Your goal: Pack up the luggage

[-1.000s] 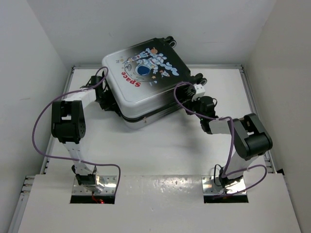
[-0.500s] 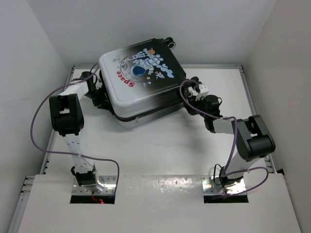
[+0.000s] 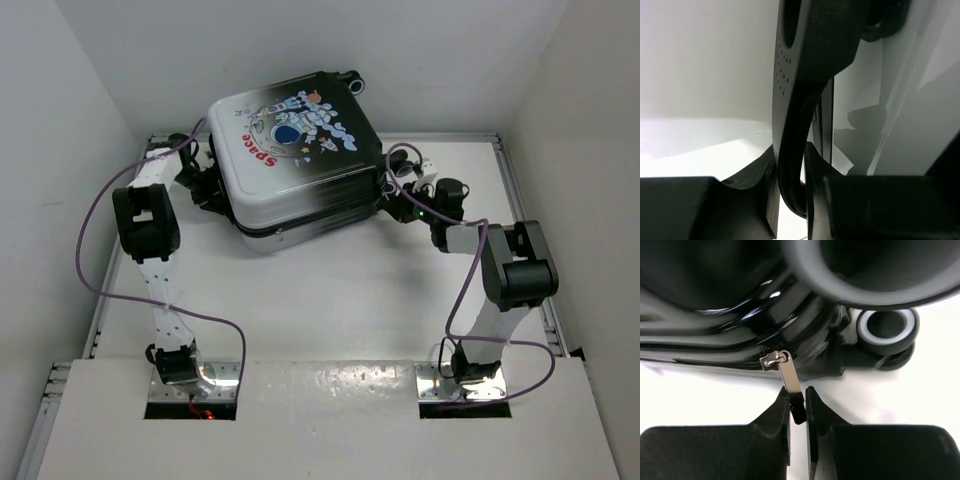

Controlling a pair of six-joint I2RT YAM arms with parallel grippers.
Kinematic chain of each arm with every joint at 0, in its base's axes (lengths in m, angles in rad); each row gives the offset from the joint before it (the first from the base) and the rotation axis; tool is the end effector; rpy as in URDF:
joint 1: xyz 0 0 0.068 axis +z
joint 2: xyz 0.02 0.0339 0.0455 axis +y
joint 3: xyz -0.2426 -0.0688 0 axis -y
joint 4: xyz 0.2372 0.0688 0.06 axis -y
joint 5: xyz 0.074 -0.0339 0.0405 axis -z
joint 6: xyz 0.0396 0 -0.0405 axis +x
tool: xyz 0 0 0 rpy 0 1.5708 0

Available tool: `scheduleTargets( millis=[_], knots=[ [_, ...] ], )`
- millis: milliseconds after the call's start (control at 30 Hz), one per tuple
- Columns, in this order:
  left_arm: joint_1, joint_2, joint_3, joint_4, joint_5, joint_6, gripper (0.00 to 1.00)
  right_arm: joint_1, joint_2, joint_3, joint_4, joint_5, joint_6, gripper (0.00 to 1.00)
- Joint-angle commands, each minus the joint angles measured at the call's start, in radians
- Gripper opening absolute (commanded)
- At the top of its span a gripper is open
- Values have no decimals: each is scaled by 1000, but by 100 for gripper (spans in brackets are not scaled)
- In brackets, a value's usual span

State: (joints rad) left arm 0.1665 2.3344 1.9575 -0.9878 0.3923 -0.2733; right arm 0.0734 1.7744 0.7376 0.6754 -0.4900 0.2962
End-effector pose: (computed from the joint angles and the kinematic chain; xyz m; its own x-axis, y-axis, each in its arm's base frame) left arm 0.4493 0.0602 0.1490 -0.9090 -0.4057 -0.0960 -0.3337 0.8461 -0.4156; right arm 0.3410 0.0438 0.1389 -0.4843 0.2226 -0.8461 -0.3789 0.8183 0.4322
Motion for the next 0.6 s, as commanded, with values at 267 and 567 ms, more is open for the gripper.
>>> scheduleTargets(
  millis=[267,567],
  knots=[
    [149,103,-91,216,-486,286,0,-250,37,195,148,191,112,0],
    [149,103,-91,216,-518,304,0,-262,160,324,124,346,129,0]
  ],
)
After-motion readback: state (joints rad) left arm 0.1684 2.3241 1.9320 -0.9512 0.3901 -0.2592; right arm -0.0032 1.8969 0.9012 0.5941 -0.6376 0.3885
